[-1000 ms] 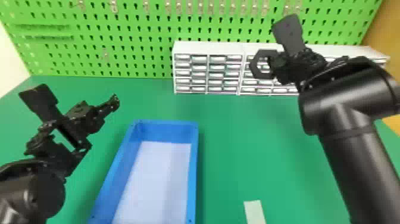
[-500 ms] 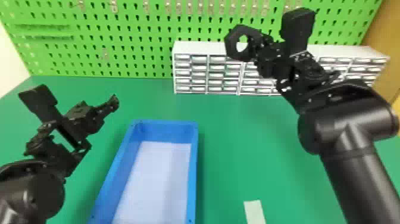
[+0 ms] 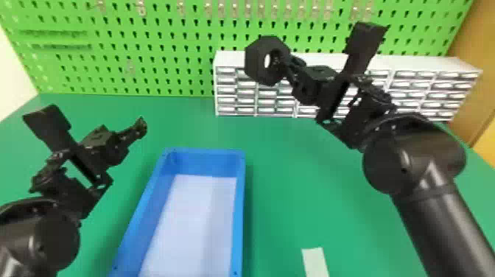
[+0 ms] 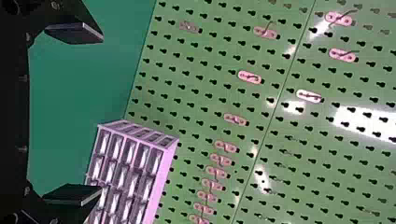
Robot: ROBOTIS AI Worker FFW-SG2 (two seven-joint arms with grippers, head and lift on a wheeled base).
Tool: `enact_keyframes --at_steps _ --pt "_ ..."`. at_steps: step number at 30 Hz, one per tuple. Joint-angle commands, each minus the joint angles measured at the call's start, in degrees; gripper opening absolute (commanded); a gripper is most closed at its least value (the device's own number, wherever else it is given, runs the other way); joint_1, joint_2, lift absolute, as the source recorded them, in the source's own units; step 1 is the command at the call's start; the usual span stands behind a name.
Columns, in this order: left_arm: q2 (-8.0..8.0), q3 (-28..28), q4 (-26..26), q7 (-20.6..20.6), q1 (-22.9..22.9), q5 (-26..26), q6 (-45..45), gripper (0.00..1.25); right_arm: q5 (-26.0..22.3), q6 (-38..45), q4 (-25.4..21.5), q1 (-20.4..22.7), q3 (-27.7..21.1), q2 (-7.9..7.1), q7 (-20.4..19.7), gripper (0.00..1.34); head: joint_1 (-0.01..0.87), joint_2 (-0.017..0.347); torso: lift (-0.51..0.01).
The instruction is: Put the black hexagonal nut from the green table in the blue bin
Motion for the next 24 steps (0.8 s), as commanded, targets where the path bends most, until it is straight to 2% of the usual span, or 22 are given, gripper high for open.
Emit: enact_keyframes --at_steps 1,7,11,19,24 --pt "0.0 0.0 0.0 0.0 0.0 0.0 -0.1 1.1 -7.9 1.9 1.3 -0.6 1.9 -0.52 1.3 0.33 0.666 0.032 -0.1" --pt "0.0 0.0 0.0 0.0 0.0 -0.1 0.0 1.1 -15.7 6.7 2.4 -1.3 5.1 -1.49 1.9 0.33 0.666 0.032 -0.1" --pt "0.0 0.1 0.0 0.0 0.1 -0.2 0.0 1.11 -20.5 7.8 3.0 -1.7 9.1 -2.37 1.9 0.33 0.666 0.032 -0.1" --pt "0.0 0.1 0.0 0.0 0.2 -0.2 0.0 1.11 -24.0 8.4 3.3 -2.1 15.0 -2.81 1.8 0.33 0.666 0.032 -0.1" --pt "0.0 0.1 0.0 0.0 0.2 -0.2 0.0 1.11 -24.8 8.5 3.4 -2.1 16.5 -2.81 1.8 0.33 0.666 0.032 -0.1"
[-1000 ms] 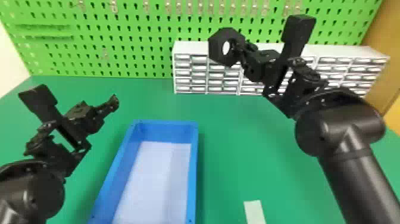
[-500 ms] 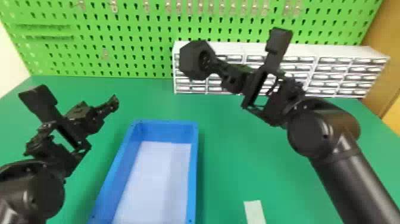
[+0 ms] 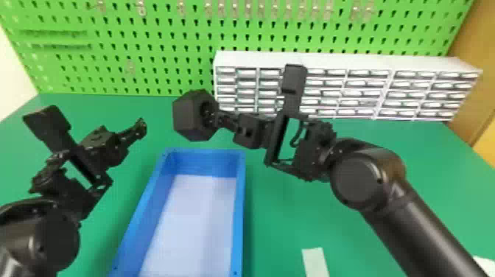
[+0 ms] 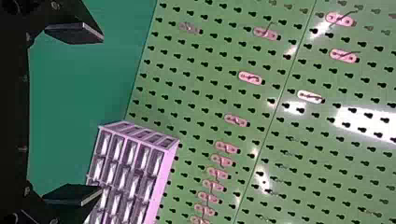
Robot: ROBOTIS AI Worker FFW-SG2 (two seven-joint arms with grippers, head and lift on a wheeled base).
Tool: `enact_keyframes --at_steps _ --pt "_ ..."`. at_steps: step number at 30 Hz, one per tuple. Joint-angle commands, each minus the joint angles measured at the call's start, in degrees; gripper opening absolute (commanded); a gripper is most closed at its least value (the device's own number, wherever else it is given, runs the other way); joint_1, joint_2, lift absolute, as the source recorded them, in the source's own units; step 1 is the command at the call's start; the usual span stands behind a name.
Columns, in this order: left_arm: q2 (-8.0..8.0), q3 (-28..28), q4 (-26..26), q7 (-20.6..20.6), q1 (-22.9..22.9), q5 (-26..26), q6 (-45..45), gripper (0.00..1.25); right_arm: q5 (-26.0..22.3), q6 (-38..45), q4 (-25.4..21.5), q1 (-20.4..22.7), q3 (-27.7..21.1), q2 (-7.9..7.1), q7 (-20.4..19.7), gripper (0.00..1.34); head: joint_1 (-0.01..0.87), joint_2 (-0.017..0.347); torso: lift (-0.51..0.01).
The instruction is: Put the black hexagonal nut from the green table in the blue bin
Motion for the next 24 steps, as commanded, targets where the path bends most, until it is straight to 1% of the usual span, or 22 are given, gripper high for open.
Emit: enact_keyframes --at_steps 1,19,20,21,22,23,24 --pt "0.0 0.0 -0.1 0.0 0.0 0.0 0.0 1.11 -0.7 0.0 0.1 0.0 1.5 -0.1 0.0 0.33 0.666 0.032 -0.1" --pt "0.0 0.0 0.0 0.0 -0.1 0.0 0.0 1.1 -0.7 0.6 0.2 -0.1 2.6 -0.01 -0.1 0.33 0.666 0.032 -0.1" --pt "0.0 0.0 0.0 0.0 -0.1 0.0 0.0 1.1 -0.7 0.7 0.2 -0.1 2.6 -0.1 -0.2 0.36 0.666 0.032 -0.1" --pt "0.0 0.0 -0.1 0.0 -0.1 0.0 0.0 1.1 -0.7 0.7 0.3 -0.1 2.6 -0.1 -0.3 0.42 0.666 0.032 -0.1" --pt "0.0 0.0 -0.1 0.0 -0.1 0.0 0.0 1.1 -0.7 0.8 0.2 -0.1 2.6 -0.1 -0.3 0.5 0.666 0.032 -0.1" --pt "0.0 -0.1 0.0 0.0 -0.1 0.0 0.0 1.1 -0.8 0.9 0.2 -0.1 2.7 -0.1 -0.3 0.63 0.666 0.032 -0.1" --pt "0.0 -0.1 0.0 0.0 -0.1 0.0 0.0 1.11 -1.0 1.1 0.3 -0.1 2.7 -0.1 -0.3 0.7 0.666 0.032 -0.1"
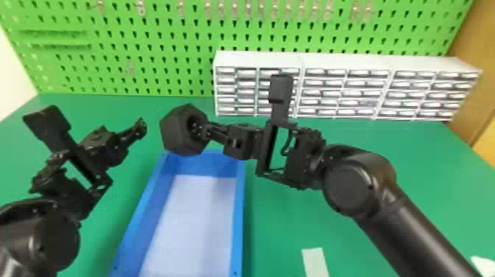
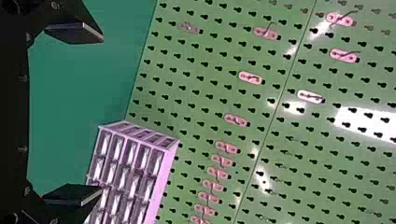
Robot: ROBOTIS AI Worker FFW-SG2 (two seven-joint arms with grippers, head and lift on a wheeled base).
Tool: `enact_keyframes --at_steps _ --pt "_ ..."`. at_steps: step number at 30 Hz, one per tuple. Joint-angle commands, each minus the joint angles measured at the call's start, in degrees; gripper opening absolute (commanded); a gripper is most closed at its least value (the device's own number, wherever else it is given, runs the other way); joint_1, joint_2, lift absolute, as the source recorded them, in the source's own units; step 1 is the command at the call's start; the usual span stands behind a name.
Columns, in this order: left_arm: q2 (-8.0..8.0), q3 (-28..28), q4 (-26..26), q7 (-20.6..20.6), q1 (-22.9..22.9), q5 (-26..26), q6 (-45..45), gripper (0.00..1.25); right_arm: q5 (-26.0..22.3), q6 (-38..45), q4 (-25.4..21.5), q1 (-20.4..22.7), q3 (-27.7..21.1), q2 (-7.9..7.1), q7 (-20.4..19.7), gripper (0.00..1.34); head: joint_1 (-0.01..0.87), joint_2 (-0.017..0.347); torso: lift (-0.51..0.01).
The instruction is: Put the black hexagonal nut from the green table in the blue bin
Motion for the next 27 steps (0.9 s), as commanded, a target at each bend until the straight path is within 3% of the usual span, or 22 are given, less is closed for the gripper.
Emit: enact_keyframes --at_steps 1,27 --pt "0.0 -0.1 0.0 0.0 0.0 0.0 0.0 1.1 -0.4 0.6 0.1 0.0 0.1 -0.01 -0.1 0.75 0.666 0.032 -0.1" --pt "0.0 -0.2 0.0 0.0 -0.1 0.1 -0.1 1.1 0.2 1.2 0.1 -0.2 -0.5 0.08 -0.6 0.8 0.666 0.032 -0.1"
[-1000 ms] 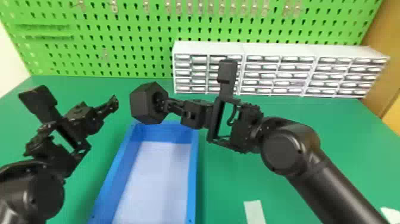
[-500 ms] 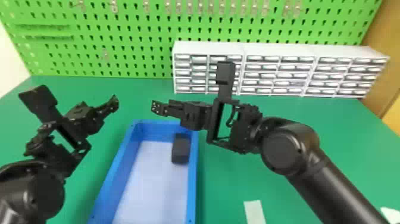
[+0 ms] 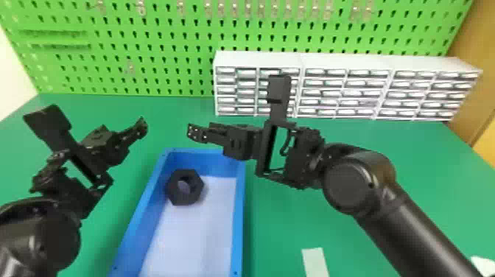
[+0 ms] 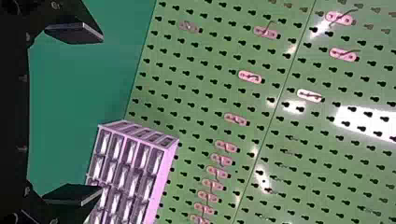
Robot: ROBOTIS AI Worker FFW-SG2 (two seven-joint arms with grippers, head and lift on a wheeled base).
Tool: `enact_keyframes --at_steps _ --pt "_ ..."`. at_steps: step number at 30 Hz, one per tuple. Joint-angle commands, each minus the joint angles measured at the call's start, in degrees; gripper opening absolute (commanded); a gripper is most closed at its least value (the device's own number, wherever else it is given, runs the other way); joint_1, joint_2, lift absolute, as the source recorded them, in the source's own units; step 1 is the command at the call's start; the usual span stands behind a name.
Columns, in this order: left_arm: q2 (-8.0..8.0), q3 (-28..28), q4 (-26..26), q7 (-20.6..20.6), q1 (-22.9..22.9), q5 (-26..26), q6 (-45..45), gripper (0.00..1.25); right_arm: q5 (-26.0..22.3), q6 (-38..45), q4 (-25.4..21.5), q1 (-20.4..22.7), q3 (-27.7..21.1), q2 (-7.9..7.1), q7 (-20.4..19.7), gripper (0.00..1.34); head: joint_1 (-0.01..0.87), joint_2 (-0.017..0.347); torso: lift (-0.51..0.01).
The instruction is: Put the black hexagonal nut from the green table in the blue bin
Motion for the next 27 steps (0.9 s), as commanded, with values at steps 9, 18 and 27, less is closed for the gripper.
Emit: enact_keyframes --at_steps 9,18,27 --pt "0.0 0.2 -0.1 0.0 0.2 0.1 0.0 1.1 8.6 0.2 -1.1 1.8 -4.4 0.63 -0.2 0.8 0.666 0.032 -0.1" --pt "0.0 0.3 0.0 0.0 0.2 0.0 0.0 1.1 17.2 0.8 -3.8 6.1 -14.0 2.57 -0.8 0.8 0.666 0.032 -0.1" --pt "0.0 0.4 0.1 0.0 0.3 0.0 0.0 1.1 30.0 3.4 -12.2 13.8 -26.9 4.24 -3.4 0.8 0.666 0.032 -0.1"
